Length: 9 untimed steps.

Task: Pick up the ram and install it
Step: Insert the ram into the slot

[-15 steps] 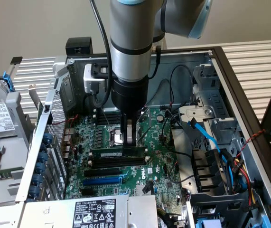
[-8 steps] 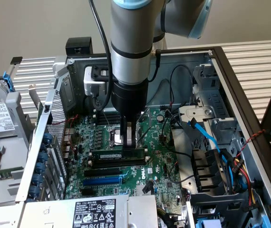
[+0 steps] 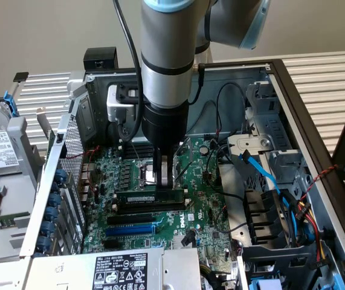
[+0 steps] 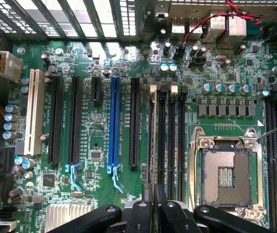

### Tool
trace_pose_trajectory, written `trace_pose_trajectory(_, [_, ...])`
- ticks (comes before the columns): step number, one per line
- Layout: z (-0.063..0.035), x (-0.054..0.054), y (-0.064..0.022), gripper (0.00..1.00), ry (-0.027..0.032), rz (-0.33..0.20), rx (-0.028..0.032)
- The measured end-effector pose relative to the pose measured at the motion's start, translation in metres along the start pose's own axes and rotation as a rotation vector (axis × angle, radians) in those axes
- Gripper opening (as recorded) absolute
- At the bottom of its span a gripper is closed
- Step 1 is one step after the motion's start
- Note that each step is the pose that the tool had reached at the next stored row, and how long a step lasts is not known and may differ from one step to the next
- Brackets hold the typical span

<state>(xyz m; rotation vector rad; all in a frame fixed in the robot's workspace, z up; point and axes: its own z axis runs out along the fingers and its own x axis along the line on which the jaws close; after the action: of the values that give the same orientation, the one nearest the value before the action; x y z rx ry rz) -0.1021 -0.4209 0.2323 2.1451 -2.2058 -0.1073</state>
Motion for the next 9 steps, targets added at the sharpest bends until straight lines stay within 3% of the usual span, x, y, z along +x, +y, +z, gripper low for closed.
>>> trace_pose_trajectory(9, [0.0003,0.0000,-0.0001,0.14,-0.0002,0.000,0.0008])
